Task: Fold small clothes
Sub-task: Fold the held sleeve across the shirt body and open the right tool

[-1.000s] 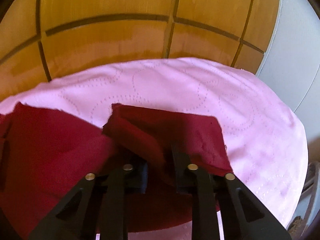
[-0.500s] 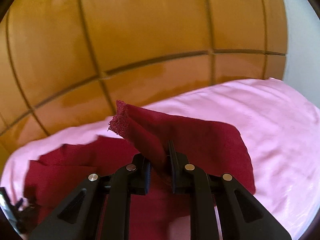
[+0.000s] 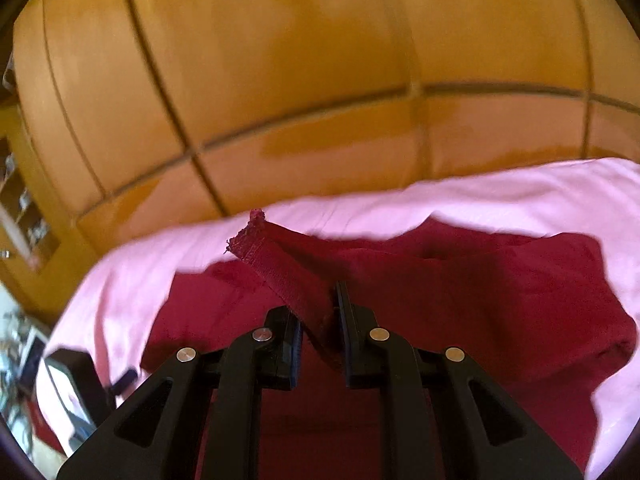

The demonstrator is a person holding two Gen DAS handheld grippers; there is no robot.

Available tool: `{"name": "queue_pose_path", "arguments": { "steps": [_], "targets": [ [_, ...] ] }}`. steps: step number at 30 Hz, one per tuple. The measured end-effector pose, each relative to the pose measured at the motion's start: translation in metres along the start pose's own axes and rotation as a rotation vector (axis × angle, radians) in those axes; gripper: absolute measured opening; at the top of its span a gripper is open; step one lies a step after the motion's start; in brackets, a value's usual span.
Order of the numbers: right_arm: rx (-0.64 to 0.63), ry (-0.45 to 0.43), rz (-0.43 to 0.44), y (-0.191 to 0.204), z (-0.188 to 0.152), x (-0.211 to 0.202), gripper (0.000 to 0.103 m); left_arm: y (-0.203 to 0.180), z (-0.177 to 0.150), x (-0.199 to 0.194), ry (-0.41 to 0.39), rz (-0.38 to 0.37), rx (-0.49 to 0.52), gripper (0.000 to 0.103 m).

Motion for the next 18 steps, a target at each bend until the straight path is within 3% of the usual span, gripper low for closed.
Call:
{"name": "queue_pose_path", "arguments": {
  "steps": [1, 3, 4, 10, 18],
  "targets": [
    [-0.015, 0.023, 0.004, 0.005, -0.008, 0.006, 0.027, 0.000, 0.000, 0.000, 0.000, -0.003, -0.003, 0.101],
    [-0.041, 0.056, 0.021, 0.011, -0.028, 0.012, 0.073, 0.000, 0.000, 0.001, 0.001, -0.008, -0.005, 0.101],
    [-0.043, 0.053, 0.022, 0.010, -0.034, 0.010, 0.081, 0.000, 0.000, 0.001, 0.001, -0.008, -0.006, 0.101],
    [0.002, 0.001, 0.072, -0.021, -0.065, -0.027, 0.084, 0.000, 0.000, 0.001, 0.001, -0.008, -0.006, 0.101],
    [0.306, -0.068, 0.026, -0.131, -0.052, -0.044, 0.093, 0.000, 0.000, 0.001, 0.019, -0.036, -0.027, 0.101]
  ]
}}
Point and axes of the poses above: each gripper's, at about its wrist camera, not at the fingertips, and x roughly the way its jaws point, y to its left, z to its top, the point moved 10 cm from there along x, roughly the way its jaws point, and after that the axes turned 9 degrees about -z, right-handed, at the moved point
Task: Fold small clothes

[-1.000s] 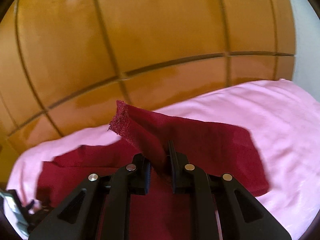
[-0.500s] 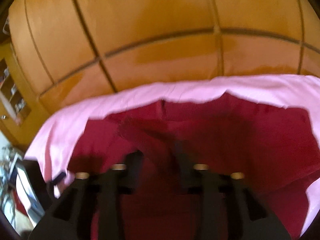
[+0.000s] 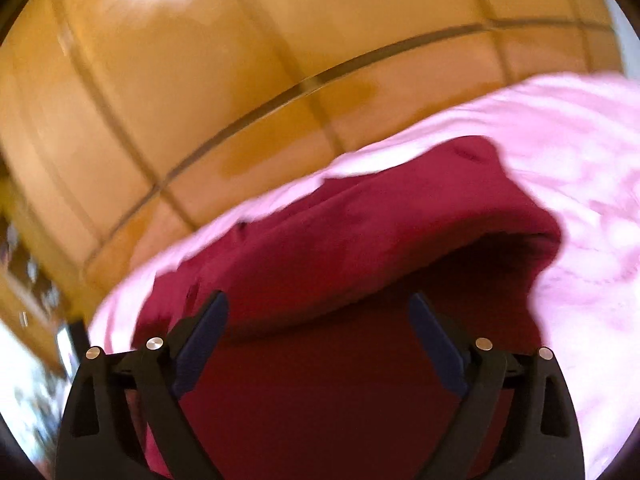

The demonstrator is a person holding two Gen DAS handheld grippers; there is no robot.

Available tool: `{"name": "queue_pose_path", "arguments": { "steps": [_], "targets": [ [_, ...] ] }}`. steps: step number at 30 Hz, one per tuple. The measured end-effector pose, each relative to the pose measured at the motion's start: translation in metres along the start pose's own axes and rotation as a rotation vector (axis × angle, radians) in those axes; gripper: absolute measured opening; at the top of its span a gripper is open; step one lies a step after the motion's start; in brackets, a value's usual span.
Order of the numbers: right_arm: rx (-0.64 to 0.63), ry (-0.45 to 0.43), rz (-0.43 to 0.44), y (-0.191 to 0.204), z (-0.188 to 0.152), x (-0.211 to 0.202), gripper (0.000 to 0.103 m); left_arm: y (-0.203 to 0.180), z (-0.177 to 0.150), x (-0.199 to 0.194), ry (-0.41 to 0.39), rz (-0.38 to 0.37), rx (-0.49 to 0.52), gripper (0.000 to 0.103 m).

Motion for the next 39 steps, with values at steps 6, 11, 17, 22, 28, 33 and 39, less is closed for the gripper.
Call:
{"name": "queue_pose_path", "arguments": {
  "steps": [6, 11, 17, 22, 28, 33, 39],
  "targets": [
    [0.152, -0.057, -0.038, -0.061, 0.036, 0.007, 0.098, -0.021, 0.035, -0.064, -0.173, -0.212, -0.065, 0.098],
    [0.315, -0.058, 0.013, -0.102, 0.027, 0.022, 0.098, -0.090, 0.052, -0.081, -0.135, -0.421, 0.008, 0.088],
    [0.301, -0.093, 0.040, -0.099, 0.025, 0.021, 0.098, -0.162, 0.022, -0.013, 0.171, -0.533, 0.071, 0.068],
    [0.293, -0.095, 0.035, -0.099, 0.021, 0.021, 0.098, -0.180, 0.010, 0.018, 0.220, -0.524, 0.062, 0.034],
    [0.215, -0.061, 0.008, -0.087, 0.028, 0.015, 0.099, -0.191, 0.035, -0.004, 0.180, -0.571, 0.102, 0.007],
    [0.205, -0.103, 0.015, -0.086, 0.035, 0.002, 0.099, -0.165, 0.060, -0.001, 0.176, -0.547, 0.080, 0.007],
    [0.267, -0.038, -0.204, -0.134, 0.009, 0.026, 0.099, -0.159, 0.012, 0.037, 0.200, -0.511, 0.151, 0.012]
  ]
}}
Point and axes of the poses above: each gripper's, at about its wrist camera, not at the fingertips, and x roughly the way its jaws point, y to its left, z to its top, the point moved 10 cm from there along x, roughly the way its jaws point, and after that the axes turned 9 degrees about -z, right-handed, at the moved point
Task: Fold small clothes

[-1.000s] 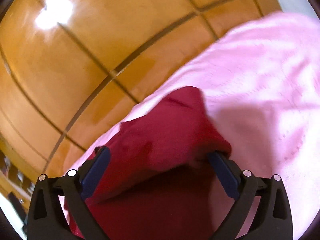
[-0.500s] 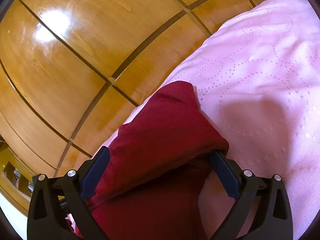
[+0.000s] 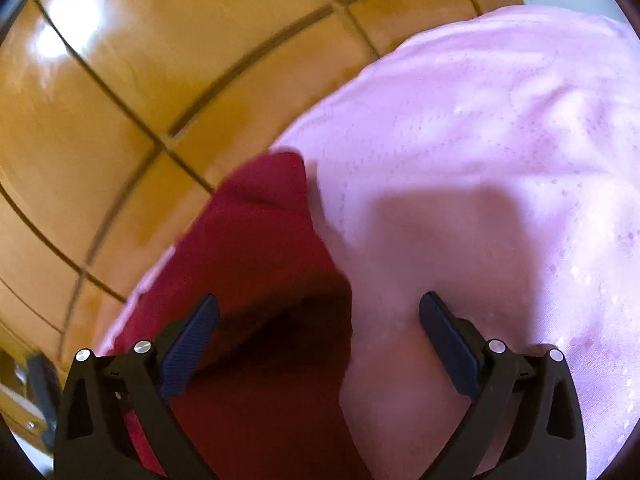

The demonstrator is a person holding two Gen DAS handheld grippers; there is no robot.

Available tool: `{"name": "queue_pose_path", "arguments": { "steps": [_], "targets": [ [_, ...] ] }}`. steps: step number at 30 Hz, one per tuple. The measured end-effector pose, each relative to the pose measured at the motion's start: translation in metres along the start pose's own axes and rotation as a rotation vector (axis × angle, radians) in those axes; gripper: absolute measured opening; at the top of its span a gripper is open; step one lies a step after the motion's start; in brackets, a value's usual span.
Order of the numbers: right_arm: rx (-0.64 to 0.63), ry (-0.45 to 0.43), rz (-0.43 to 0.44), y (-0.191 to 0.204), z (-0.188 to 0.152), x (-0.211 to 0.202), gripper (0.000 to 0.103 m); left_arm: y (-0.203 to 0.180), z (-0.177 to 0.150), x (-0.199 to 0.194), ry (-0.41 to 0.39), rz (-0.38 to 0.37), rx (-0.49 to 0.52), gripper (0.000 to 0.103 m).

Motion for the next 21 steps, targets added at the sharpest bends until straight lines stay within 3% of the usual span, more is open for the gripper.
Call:
{"name": "queue_pose_path", "arguments": {
  "steps": [2, 6, 7, 9, 10, 12, 15, 21],
  "targets": [
    [-0.005, -0.008, -0.051, -0.006, 0.000, 0.003, 0.099, -0.002, -0.002, -0.001, -0.040, 0.003, 0.022, 0.013],
    [-0.027, -0.013, -0.075, -0.009, -0.001, 0.006, 0.099, -0.001, 0.000, -0.004, -0.064, -0.019, 0.016, 0.017],
    [-0.026, -0.014, -0.072, -0.011, -0.001, 0.006, 0.099, -0.002, 0.000, -0.007, -0.070, -0.023, 0.011, 0.027],
    [-0.022, -0.017, -0.064, -0.014, 0.000, 0.005, 0.099, -0.004, -0.003, -0.019, -0.088, 0.014, 0.022, 0.064],
    [-0.020, -0.018, -0.061, -0.013, 0.001, 0.003, 0.099, -0.005, -0.004, -0.027, -0.105, 0.045, 0.033, 0.092],
    [-0.011, -0.021, -0.049, -0.013, 0.001, 0.001, 0.099, -0.011, -0.012, -0.045, -0.149, 0.090, 0.076, 0.094],
    [-0.009, -0.005, -0.040, -0.009, -0.001, 0.000, 0.099, -0.009, -0.029, -0.059, -0.136, 0.111, 0.067, 0.094],
    [-0.156, 0.033, -0.053, 0.001, -0.028, -0.028, 0.099, 0.020, -0.076, -0.084, -0.123, 0.077, -0.113, 0.098]
  ]
}}
Point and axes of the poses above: each gripper's, at about its wrist camera, not at the fingertips, and x roughly the way its jaws point, y to its left, z to its top, the point moved 10 cm from there along x, roughly the way its jaws point, and after that the axes turned 9 degrees about -z, right-handed, at the moved point
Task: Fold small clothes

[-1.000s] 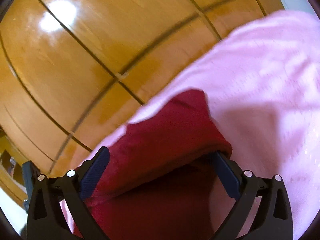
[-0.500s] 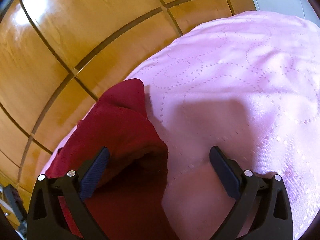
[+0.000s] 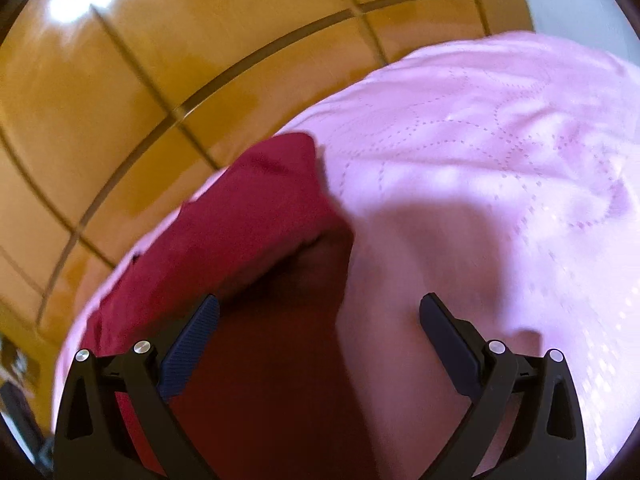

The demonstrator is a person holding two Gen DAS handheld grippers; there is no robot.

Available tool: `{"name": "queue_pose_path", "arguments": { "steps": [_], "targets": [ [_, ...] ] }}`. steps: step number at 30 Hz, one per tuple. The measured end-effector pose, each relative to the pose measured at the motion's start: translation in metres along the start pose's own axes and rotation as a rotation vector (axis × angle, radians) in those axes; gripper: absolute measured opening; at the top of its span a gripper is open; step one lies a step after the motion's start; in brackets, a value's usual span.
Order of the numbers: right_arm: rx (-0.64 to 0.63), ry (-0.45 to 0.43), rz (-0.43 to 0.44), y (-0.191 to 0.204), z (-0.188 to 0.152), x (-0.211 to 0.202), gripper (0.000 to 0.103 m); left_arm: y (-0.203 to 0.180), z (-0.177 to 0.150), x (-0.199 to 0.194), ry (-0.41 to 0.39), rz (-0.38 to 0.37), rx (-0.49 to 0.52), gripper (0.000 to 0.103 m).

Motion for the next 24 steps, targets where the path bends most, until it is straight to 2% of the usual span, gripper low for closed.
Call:
{"name": "queue_pose_path", "arguments": {
  "steps": [4, 7, 13, 16, 21, 24],
  "targets": [
    [-0.149, 0.037, -0.035, 0.003, -0.026, -0.015, 0.099, 0.004, -0.015, -0.015, -0.020, 0.003, 0.005, 0.100],
    [-0.199, 0.051, -0.033, -0.002, -0.040, -0.023, 0.099, 0.001, -0.029, -0.020, -0.014, 0.034, 0.049, 0.100],
    [-0.305, 0.055, 0.032, -0.012, -0.065, -0.043, 0.099, 0.000, -0.050, -0.038, -0.012, 0.100, 0.128, 0.100],
    [-0.346, 0.067, 0.092, -0.018, -0.073, -0.051, 0.099, 0.004, -0.059, -0.049, -0.010, 0.118, 0.153, 0.101],
    [-0.243, 0.108, 0.263, -0.033, -0.072, -0.068, 0.099, 0.005, -0.072, -0.071, -0.008, 0.093, 0.197, 0.100],
    [-0.148, 0.136, 0.357, -0.046, -0.069, -0.081, 0.099, 0.014, -0.078, -0.087, -0.029, 0.152, 0.214, 0.101]
  ]
}}
Point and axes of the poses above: each gripper's, at about its wrist camera, not at the fingertips, and x roughly the way its jaws point, y to its left, z to its top, the point moved 10 cm from there along x, roughly the way its jaws point, and after that the axes turned 9 degrees about -z, right-handed, at the moved point
